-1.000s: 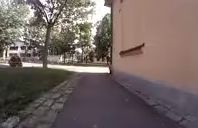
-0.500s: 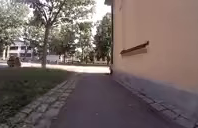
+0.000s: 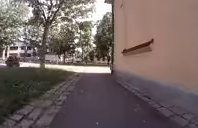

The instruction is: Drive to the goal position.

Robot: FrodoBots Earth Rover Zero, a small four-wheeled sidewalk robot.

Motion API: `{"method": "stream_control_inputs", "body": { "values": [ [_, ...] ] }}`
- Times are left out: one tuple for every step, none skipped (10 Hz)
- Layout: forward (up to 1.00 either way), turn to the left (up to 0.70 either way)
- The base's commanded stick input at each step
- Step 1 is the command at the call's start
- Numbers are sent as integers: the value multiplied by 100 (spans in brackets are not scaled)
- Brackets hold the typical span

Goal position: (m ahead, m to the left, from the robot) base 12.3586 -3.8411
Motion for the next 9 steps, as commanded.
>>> {"method": "stream_control_inputs", "body": {
  "values": [
    [44,5],
    [44,5],
    [44,5],
    [44,5],
    [44,5],
    [44,5],
    [44,5],
    [44,5],
    [44,5]
  ]
}}
